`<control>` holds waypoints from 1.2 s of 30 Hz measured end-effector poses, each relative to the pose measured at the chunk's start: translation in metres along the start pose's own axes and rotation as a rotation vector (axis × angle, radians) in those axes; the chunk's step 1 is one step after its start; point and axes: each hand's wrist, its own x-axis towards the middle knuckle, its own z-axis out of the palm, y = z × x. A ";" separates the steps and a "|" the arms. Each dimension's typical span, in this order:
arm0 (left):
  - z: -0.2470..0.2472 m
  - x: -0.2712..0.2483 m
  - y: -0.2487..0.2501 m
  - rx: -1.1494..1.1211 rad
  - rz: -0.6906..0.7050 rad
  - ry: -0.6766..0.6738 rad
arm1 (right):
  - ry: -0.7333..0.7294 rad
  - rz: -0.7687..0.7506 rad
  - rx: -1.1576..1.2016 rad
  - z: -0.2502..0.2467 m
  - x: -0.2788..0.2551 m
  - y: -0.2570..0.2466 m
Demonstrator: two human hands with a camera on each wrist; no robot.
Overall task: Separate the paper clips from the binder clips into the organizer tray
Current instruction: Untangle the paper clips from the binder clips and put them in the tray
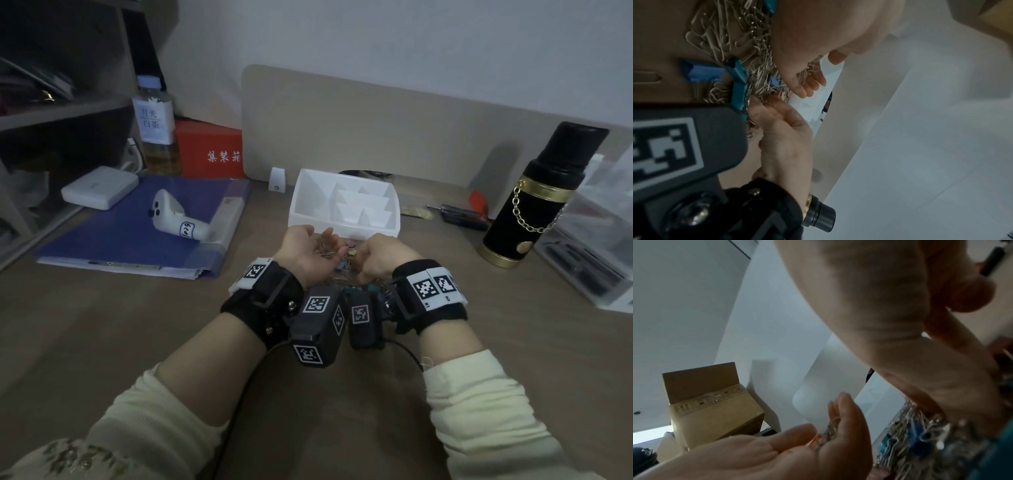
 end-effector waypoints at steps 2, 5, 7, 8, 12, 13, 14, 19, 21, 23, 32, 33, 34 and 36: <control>0.000 0.000 0.002 -0.004 0.008 -0.012 | 0.021 -0.010 0.002 0.003 0.002 0.000; -0.002 0.003 0.004 -0.012 0.033 -0.009 | 0.028 -0.027 0.006 0.005 0.005 0.003; -0.003 0.004 0.004 -0.001 0.051 -0.007 | 0.041 -0.037 -0.004 0.006 0.007 0.004; -0.003 0.005 0.004 0.001 0.056 -0.006 | 0.050 -0.041 -0.014 0.007 0.008 0.004; -0.006 0.007 0.005 0.016 0.065 0.003 | 0.079 -0.045 -0.037 0.008 0.010 0.004; -0.006 0.008 0.005 0.018 0.068 0.006 | 0.084 -0.047 -0.033 0.008 0.010 0.004; -0.006 0.009 0.006 0.017 0.073 0.008 | 0.089 -0.050 -0.029 0.007 0.011 0.004; -0.006 0.007 0.004 0.051 0.073 0.013 | 0.230 -0.083 0.106 -0.001 0.009 0.003; -0.004 0.006 0.004 0.056 0.065 0.010 | 0.319 -0.134 0.217 -0.006 0.006 0.000; -0.003 0.004 0.004 0.026 0.032 -0.024 | 0.332 -0.239 0.341 -0.008 0.001 -0.006; 0.001 0.002 0.004 -0.114 -0.071 -0.178 | 0.291 -0.481 0.599 -0.001 -0.002 -0.023; -0.001 0.006 0.005 -0.168 -0.070 -0.157 | 0.304 -0.495 0.616 -0.003 -0.003 -0.022; -0.002 0.009 0.005 -0.215 -0.072 -0.138 | 0.313 -0.502 0.644 -0.004 -0.003 -0.021; -0.005 0.011 0.006 -0.246 -0.068 -0.122 | 0.346 -0.512 0.697 -0.006 -0.003 -0.020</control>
